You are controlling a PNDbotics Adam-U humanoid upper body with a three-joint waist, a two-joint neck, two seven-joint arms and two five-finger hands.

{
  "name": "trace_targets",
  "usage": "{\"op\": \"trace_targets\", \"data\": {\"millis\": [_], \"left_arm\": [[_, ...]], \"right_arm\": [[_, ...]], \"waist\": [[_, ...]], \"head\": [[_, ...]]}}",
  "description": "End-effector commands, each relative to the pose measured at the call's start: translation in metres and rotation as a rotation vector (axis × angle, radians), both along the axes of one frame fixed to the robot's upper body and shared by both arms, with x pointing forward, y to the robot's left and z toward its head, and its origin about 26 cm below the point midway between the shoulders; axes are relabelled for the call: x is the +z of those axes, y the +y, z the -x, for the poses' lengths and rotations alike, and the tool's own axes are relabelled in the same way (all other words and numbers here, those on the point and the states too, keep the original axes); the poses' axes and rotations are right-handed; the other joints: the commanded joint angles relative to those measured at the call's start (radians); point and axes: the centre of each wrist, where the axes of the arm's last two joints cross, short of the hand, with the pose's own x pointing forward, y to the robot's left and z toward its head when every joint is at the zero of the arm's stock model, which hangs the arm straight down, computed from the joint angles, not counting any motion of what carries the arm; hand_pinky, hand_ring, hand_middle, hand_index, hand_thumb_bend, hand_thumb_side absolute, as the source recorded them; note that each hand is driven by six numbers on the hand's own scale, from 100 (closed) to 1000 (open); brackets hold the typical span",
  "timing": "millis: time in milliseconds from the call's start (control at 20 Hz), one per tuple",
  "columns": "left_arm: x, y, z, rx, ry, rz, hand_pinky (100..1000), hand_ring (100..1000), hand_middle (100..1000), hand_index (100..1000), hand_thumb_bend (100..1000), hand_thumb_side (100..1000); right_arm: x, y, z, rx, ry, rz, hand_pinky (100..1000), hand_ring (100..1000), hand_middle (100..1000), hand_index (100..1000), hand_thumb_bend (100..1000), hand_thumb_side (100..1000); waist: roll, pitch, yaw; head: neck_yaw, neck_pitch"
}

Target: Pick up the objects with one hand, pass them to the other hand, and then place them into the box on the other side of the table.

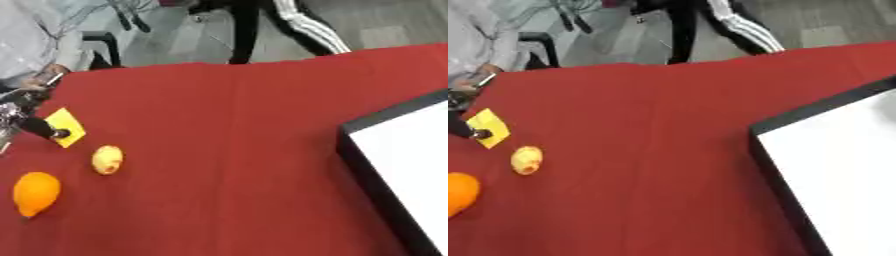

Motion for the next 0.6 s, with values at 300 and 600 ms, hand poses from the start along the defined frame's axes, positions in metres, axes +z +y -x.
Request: {"op": "trace_targets", "data": {"millis": [300,600], "left_arm": [[0.0206,0.0146,0.0127,0.057,-0.027,-0.035,1000,996,901,920,588,100],[0.0169,0.0173,0.0136,0.102,-0.025,-0.027,1000,994,899,920,570,100]], "right_arm": [[0.0091,0.0027,0.0018,0.016,-0.026,0.028,858,888,799,864,751,302],[0.0081,0.0031,0.0020,0.014,-0.025,0.032,858,889,799,864,753,291]], "waist": [[0.018,0.010,-0.007],[0.021,0.025,-0.015]], "head": [[-0.008,0.004],[-0.006,0.007]]}}
